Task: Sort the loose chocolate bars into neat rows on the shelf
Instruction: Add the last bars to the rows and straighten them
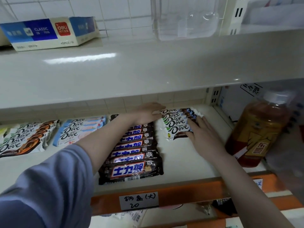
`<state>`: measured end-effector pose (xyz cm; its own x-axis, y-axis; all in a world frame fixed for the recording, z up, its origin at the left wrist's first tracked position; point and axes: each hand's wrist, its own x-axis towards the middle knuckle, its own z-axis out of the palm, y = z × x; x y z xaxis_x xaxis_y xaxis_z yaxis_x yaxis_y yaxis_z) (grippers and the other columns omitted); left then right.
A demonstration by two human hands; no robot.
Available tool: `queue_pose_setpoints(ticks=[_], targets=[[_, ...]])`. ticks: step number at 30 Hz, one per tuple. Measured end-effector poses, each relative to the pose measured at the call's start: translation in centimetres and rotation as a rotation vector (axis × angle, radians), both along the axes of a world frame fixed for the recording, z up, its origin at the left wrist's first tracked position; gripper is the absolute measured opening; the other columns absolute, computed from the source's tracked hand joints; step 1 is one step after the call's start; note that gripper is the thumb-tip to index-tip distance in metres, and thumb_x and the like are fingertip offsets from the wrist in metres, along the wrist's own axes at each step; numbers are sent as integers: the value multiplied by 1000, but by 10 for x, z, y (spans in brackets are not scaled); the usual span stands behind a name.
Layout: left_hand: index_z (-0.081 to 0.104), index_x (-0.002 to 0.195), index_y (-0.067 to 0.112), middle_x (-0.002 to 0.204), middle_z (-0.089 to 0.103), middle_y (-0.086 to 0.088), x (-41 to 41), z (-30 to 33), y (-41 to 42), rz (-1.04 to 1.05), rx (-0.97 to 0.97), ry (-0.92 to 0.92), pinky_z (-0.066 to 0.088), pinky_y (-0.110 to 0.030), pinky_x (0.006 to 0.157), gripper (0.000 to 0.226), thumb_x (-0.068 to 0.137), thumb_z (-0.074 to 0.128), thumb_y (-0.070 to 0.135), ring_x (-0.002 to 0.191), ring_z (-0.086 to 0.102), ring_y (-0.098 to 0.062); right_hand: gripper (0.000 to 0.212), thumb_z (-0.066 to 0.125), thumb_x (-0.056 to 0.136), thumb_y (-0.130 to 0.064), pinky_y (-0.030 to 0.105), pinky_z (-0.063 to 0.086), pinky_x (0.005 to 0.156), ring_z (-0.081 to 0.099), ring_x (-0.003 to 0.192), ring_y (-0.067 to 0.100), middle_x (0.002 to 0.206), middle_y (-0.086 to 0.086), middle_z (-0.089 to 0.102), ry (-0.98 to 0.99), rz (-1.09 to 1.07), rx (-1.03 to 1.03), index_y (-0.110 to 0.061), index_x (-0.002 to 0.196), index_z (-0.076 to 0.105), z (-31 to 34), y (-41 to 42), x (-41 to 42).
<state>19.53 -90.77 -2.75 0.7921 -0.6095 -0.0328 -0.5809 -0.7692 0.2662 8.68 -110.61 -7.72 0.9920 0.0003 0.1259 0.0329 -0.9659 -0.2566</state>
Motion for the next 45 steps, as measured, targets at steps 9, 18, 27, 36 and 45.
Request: queue_pose_setpoints(ticks=[9,18,27,36,45], targets=[[65,110,8,116,65,-10,-38,-20,9,53,5,-332,42,-36,92,32,96,43,27,111,55,-28,53,34,97,-36,36,12,115,8,142,27,154,14,13,-44,-49,34,-18,145,18,-1,1,-3],[62,113,5,120,64,-10,-61,-38,-10,74,29,-412,29,-32,107,37,99,33,24,116,52,-25,49,33,97,-33,36,17,114,16,141,28,152,14,22,-87,-50,2,-15,142,25,0,4,-9],[62,110,-3,118,63,-18,-50,-34,-1,56,-76,-242,32,-34,105,32,98,40,16,115,53,-32,51,33,97,-35,37,15,115,15,141,27,152,14,21,-82,-69,-16,-15,143,24,1,6,-10],[41,139,5,148,37,-12,-3,-20,-7,130,-27,27,24,-31,111,44,101,33,26,137,32,-25,51,35,96,-37,36,15,114,17,140,27,150,9,26,-87,-39,-23,-15,141,27,1,6,-11],[44,137,10,145,42,-10,11,-20,-22,153,-68,116,25,-27,103,41,100,36,25,133,36,-25,51,36,96,-36,35,15,114,20,139,26,149,9,28,-92,-35,-6,-14,141,29,1,5,-9]])
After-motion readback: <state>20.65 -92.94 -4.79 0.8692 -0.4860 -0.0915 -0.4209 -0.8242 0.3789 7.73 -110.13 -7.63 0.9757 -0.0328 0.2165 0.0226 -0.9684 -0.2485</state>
